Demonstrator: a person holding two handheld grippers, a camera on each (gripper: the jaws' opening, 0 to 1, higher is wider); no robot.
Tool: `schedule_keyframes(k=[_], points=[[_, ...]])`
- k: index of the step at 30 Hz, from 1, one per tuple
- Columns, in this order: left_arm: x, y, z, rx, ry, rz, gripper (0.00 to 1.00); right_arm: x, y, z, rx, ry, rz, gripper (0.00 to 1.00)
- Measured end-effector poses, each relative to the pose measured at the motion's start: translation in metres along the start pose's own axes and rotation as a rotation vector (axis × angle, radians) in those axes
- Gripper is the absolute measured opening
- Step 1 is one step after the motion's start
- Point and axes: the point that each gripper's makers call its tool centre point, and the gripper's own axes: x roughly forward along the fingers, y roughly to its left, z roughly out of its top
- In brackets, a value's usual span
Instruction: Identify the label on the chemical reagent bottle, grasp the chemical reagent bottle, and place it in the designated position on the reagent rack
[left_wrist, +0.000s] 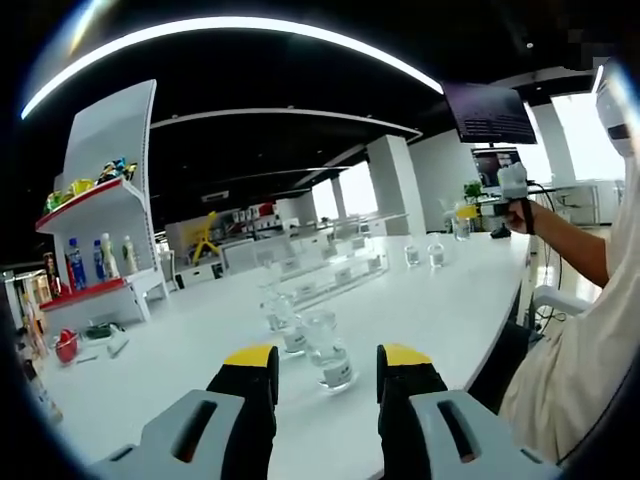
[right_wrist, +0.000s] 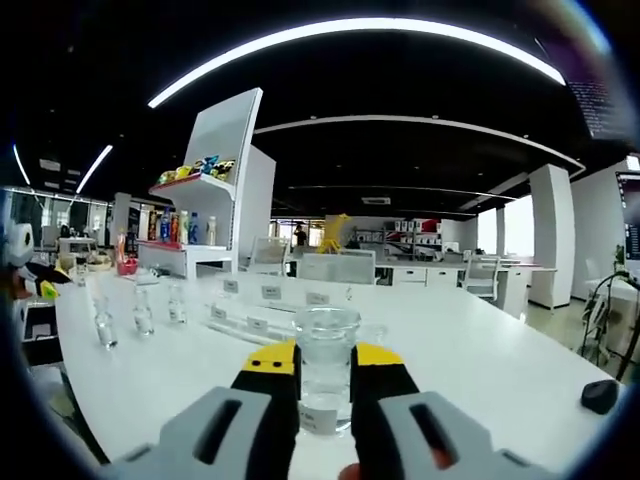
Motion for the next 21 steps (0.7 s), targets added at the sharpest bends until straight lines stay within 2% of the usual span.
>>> schedule_keyframes(k=[10,21], points=[[-0.002,0.007,0.0,-0.014,0.0,0.011,0.39,0.009,0.012,0.023,-0.002,-0.027,0.024,0.18],[-0.002,0.015,-0.003,-0.02,0.013,0.029,0.39,0.03,0.023,0.046,0.023,-0.059,0.066,0.18]])
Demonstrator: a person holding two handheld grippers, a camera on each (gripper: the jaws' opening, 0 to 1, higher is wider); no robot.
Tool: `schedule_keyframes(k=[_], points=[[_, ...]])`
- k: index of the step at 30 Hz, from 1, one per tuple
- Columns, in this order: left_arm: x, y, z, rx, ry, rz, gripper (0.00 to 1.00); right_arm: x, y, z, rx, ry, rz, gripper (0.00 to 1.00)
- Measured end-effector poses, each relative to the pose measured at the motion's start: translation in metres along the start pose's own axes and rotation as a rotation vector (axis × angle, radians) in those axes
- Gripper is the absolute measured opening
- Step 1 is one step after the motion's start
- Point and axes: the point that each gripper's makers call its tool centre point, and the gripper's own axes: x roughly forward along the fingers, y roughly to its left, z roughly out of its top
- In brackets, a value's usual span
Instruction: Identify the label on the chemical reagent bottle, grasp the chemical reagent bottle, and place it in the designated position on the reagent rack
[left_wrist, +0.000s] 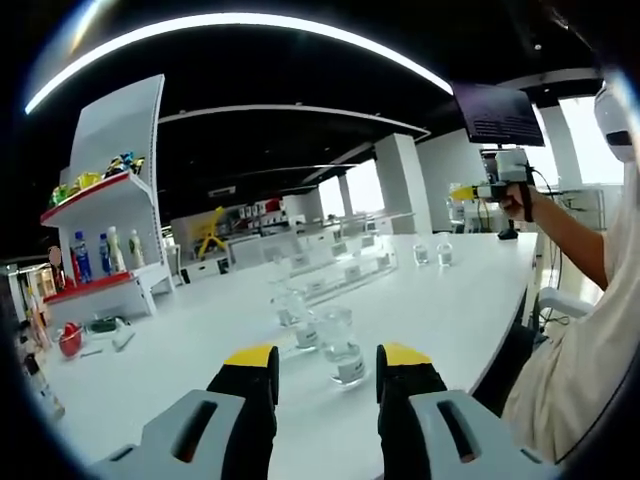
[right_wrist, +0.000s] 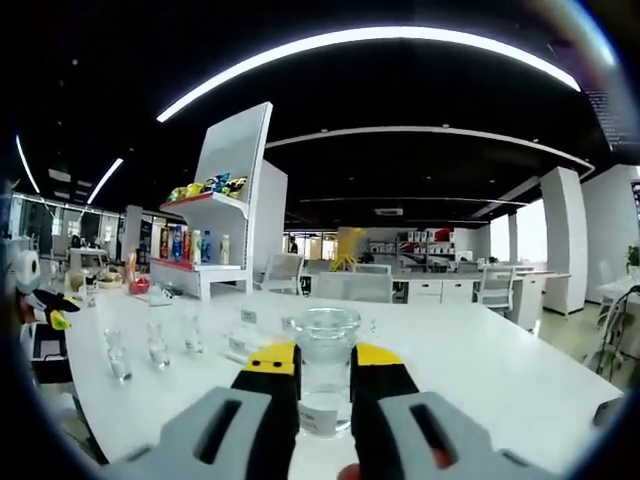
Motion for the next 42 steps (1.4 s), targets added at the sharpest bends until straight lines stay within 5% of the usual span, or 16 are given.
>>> schedule_keyframes(k=[8,22,42], points=[[0.003,0.004,-0.008,-0.022,0.012,-0.002,0.39,0.012,0.013,0.012,-0.001,-0.019,0.038,0.18],[-0.002,0.007,0.001,-0.02,0.002,0.023,0.39,0.042,0.036,0.035,-0.016,-0.042,0.1,0.18],[-0.005,0.013,0.008,-0.018,-0.003,0.037,0.39,0.087,0.04,0.058,-0.013,-0.048,0.113,0.18]])
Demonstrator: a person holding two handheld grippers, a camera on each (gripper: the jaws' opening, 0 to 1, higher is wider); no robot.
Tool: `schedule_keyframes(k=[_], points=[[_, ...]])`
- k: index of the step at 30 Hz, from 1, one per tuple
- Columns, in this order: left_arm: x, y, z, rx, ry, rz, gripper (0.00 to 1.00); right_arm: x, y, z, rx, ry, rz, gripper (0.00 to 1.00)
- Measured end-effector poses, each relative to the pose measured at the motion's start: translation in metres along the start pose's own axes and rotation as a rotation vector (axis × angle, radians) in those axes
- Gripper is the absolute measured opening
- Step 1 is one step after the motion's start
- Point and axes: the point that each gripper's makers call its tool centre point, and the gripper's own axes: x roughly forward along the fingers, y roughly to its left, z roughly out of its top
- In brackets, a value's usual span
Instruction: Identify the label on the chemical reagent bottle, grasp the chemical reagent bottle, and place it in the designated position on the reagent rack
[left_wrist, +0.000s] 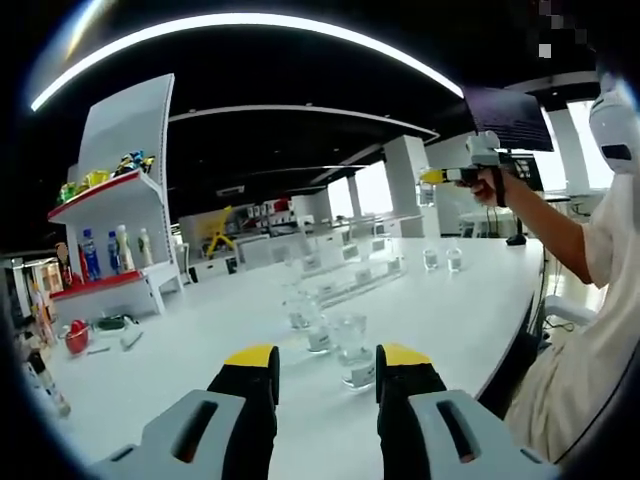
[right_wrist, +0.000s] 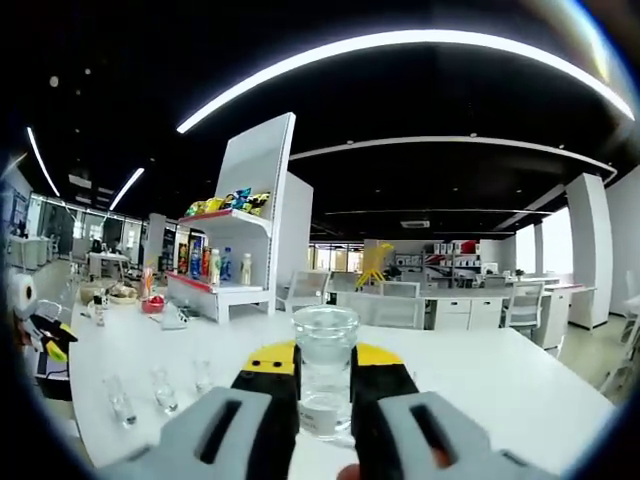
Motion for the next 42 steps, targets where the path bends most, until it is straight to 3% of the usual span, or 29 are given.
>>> schedule_keyframes(k=[15,29,42], points=[[0.004,0.002,0.001,0.003,0.009,0.006,0.39,0.039,-0.002,0.004,-0.005,0.02,0.016,0.18],[-0.004,0.0,0.015,0.029,-0.01,0.02,0.39,0.068,0.0,0.009,-0.004,0.024,0.031,0.18],[-0.006,0.004,0.012,0.031,0.0,0.036,0.39,0.096,-0.006,0.006,0.001,0.032,0.025,0.18]])
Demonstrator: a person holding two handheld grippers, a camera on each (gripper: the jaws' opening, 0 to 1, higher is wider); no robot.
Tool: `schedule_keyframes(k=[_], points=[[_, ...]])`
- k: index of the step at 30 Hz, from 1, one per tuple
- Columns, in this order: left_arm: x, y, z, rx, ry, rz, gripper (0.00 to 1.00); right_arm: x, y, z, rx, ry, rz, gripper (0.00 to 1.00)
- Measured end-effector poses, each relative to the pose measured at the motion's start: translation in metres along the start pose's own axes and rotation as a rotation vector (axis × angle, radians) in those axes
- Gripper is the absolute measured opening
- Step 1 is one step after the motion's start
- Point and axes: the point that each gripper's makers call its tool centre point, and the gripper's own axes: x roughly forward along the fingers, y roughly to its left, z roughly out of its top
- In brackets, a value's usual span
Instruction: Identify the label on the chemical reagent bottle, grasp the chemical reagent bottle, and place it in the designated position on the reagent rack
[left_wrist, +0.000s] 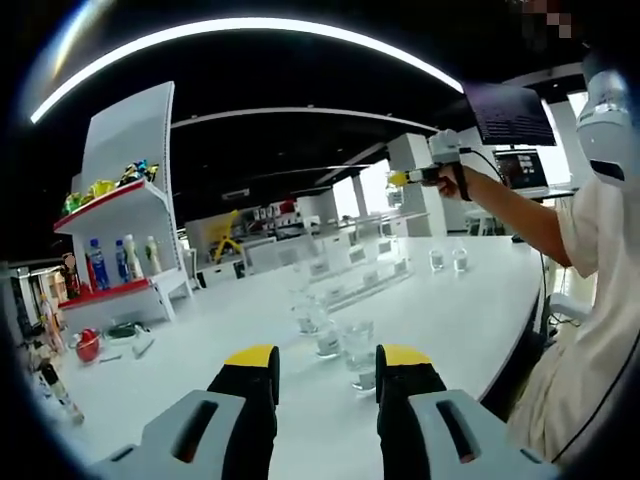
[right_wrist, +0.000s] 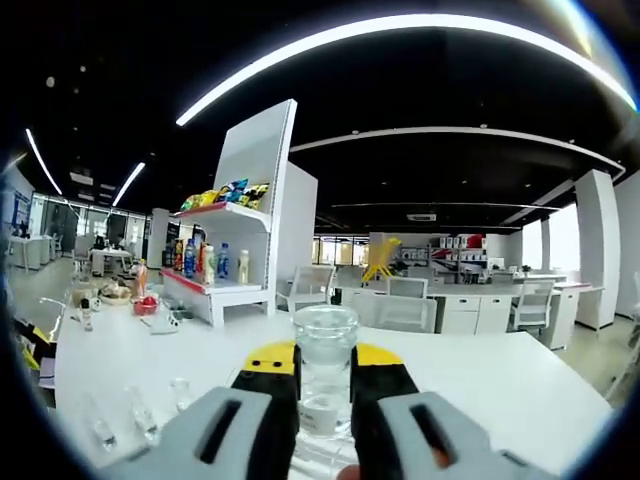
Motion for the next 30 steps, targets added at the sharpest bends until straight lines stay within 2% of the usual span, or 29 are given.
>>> schedule_keyframes(k=[18,30], points=[[0.004,0.009,-0.003,-0.013,0.011,0.023,0.39,0.048,0.009,0.001,0.012,-0.007,0.025,0.18],[0.004,0.011,-0.004,-0.013,0.021,0.027,0.39,0.073,0.016,0.007,-0.022,-0.018,0.03,0.18]])
